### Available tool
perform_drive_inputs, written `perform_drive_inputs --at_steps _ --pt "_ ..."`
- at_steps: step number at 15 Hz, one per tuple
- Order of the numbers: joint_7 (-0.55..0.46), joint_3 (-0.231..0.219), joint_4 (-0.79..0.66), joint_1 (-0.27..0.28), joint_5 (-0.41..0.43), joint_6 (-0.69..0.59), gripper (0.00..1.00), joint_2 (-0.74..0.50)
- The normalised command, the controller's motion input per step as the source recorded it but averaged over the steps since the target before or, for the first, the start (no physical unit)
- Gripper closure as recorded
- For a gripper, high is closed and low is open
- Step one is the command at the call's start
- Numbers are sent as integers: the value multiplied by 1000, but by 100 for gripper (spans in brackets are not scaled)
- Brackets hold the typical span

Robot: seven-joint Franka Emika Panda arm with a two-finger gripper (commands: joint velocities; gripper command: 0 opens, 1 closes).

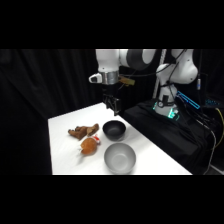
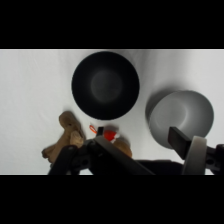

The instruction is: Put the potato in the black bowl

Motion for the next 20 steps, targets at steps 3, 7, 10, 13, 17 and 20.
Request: perform_drive_inputs --at_steps 3,7,10,13,17,20 --pt "1 13 67 -5 6 -5 0 55" --pt "17 22 303 5 12 37 0 243" --pt "-7 21 436 8 36 108 0 382" --pt "6 7 396 5 -6 191 0 398" --pt "-16 0 367 -7 22 175 0 397" --pt "23 -1 316 6 23 163 0 380"
